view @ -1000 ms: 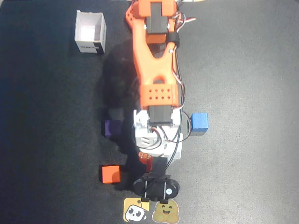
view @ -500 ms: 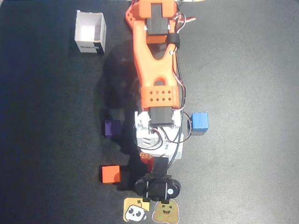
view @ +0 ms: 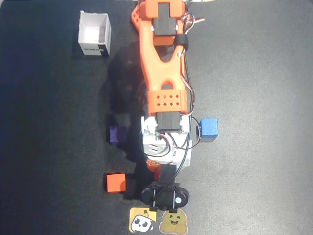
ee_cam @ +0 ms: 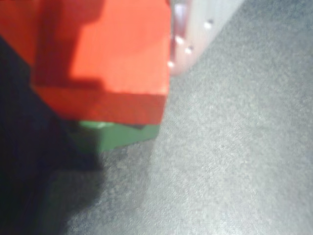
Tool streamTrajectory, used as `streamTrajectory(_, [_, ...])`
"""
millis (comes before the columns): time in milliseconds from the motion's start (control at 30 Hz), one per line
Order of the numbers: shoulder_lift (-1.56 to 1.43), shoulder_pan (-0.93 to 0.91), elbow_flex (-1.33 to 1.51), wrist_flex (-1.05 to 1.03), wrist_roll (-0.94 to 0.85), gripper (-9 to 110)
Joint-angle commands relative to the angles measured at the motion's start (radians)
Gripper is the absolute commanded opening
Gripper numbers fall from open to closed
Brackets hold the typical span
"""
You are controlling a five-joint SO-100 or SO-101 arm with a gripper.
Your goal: Put the red cube on top of the green cube.
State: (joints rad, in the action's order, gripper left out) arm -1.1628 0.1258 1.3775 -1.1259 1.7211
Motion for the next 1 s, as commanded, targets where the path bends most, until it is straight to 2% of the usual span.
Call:
streamTrajectory(0, [-0.026, 0.006, 0.000, 0.011, -0.003, 15])
streamTrajectory(100, [-0.028, 0.006, 0.002, 0.011, -0.003, 15])
streamTrajectory(233, [-0.029, 0.008, 0.002, 0.011, -0.005, 24])
streamTrajectory(633, [-0.063, 0.009, 0.005, 0.011, -0.002, 24])
streamTrajectory(967, [-0.218, 0.034, 0.109, 0.014, 0.005, 24])
